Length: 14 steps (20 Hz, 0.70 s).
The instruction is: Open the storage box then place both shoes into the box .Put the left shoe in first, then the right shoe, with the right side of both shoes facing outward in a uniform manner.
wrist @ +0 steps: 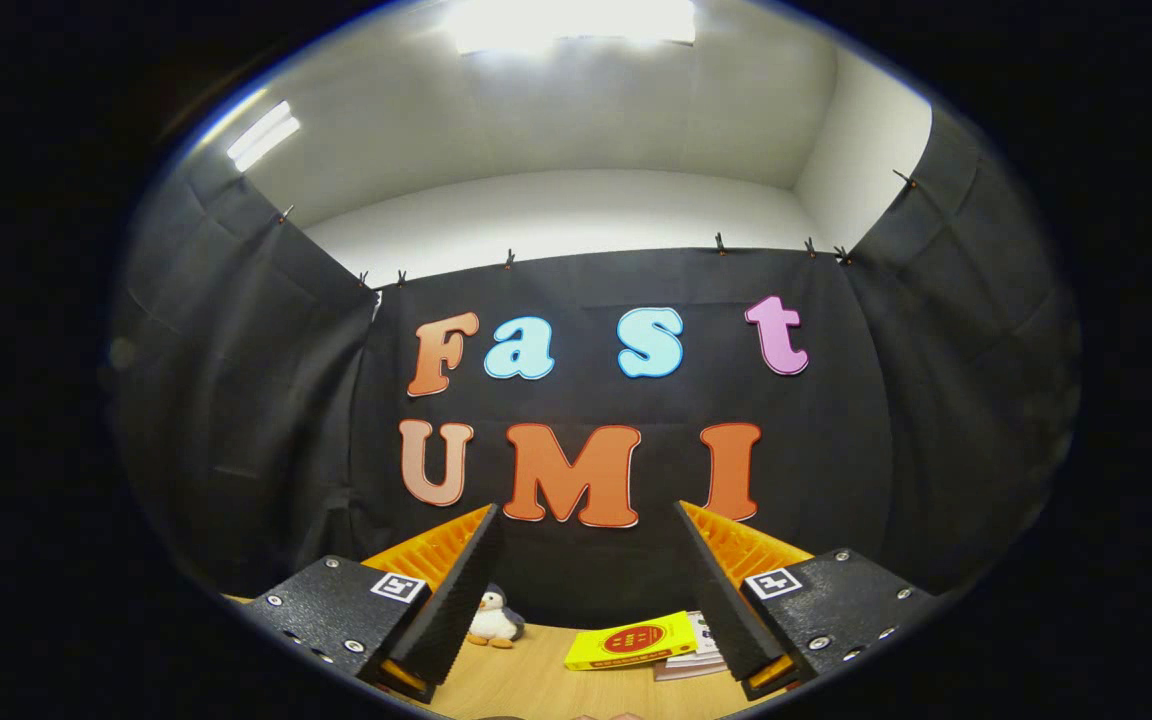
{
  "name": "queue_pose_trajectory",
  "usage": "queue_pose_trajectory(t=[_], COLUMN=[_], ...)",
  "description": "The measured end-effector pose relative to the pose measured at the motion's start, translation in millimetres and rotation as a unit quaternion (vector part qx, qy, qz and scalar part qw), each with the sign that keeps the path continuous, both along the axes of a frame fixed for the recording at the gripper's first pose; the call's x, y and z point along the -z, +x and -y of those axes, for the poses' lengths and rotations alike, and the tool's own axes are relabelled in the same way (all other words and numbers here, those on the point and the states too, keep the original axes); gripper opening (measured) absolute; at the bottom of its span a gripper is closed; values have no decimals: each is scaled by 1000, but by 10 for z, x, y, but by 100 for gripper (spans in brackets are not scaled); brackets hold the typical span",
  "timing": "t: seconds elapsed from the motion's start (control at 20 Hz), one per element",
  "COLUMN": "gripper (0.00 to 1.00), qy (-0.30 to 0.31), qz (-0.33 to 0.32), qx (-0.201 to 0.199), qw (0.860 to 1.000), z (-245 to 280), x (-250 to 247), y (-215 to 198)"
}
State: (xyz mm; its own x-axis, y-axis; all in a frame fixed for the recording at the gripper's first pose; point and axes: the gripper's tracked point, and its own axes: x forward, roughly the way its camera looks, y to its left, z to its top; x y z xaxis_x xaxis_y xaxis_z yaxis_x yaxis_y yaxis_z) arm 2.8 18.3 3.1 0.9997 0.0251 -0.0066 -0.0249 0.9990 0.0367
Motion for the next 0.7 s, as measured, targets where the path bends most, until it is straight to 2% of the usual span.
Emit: queue_pose_trajectory(t=[0.15, 0.3, 0.5, 0.7], gripper=[100, 100, 100, 100], qy=[9, 22, 46, 50], qz=[10, -1, -37, -113], qx=[-2, -34, -73, -114], qw=[1000, 999, 996, 986], z=[-23, -225, -477, -799], x=[-20, 84, 300, 752], y=[7, 12, -20, -55])
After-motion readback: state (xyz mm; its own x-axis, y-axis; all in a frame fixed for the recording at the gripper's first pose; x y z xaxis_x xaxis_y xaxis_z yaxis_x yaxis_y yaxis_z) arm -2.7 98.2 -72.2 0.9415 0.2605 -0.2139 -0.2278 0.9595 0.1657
